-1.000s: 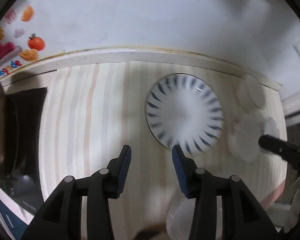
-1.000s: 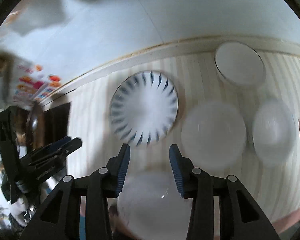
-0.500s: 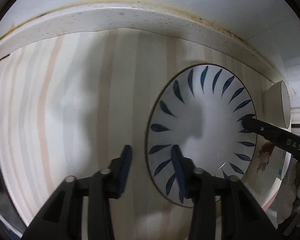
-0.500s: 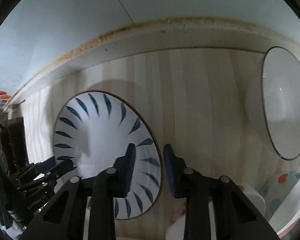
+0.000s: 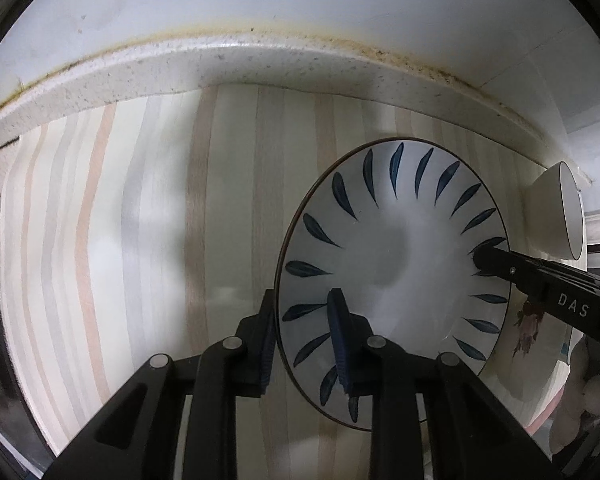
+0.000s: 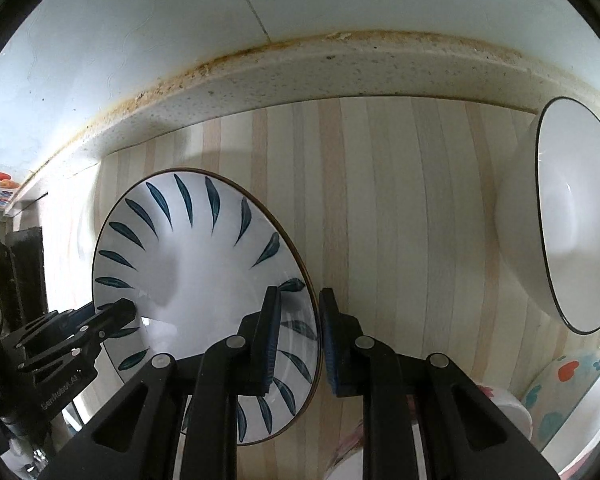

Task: Organize plates and bowls
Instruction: 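Reach both tools to the blue-striped plate and grasp its rim, then carry the blue-striped plate onto the pink-flower plate and open both tools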

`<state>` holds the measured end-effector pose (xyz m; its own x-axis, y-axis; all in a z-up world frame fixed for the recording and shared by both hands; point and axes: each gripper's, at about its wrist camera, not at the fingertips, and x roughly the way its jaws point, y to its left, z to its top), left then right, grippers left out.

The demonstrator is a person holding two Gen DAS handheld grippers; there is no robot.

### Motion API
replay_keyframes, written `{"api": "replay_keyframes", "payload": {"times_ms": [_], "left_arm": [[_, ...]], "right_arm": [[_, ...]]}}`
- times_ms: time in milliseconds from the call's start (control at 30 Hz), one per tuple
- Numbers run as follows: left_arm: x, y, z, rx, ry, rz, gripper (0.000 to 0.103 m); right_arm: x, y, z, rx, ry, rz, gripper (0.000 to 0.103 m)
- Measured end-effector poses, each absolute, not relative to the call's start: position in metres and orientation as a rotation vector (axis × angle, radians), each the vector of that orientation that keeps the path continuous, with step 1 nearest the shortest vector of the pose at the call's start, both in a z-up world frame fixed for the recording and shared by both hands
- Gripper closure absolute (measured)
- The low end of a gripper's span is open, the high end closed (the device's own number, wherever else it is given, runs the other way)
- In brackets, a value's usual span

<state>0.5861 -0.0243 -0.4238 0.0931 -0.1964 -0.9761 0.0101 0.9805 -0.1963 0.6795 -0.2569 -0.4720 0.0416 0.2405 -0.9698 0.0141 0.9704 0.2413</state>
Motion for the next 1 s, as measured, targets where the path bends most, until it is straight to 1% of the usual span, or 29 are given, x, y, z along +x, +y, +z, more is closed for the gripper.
{"api": "replay_keyframes", "payload": {"times_ms": [200,500,733,867,1000], "left_arm": [[0.573,-0.022,-0.397,-0.125,1.429,-0.148,0.081],[0.548,-0.028,-0.347,-0.127,1.393,-0.153,0.081],[0.499,-0.029,-0.318,-0.128,1.381,-0.168,0.081],[0.468,-0.032,-0.308,-0.118,1.380,-0.177,0.081],[0.436,-0.041,-0.309,-0.108,1.397,-0.195,0.081]], "right_arm": [[0.680,-0.262,-0.455,0.212,1.497,0.190,0.082],[0.656,-0.267,-0.398,0.196,1.453,0.258,0.082],[0.603,-0.274,-0.359,0.172,1.432,0.305,0.082],[0.564,-0.277,-0.350,0.175,1.438,0.328,0.082],[0.522,-0.286,-0.348,0.190,1.449,0.336,0.082]]}}
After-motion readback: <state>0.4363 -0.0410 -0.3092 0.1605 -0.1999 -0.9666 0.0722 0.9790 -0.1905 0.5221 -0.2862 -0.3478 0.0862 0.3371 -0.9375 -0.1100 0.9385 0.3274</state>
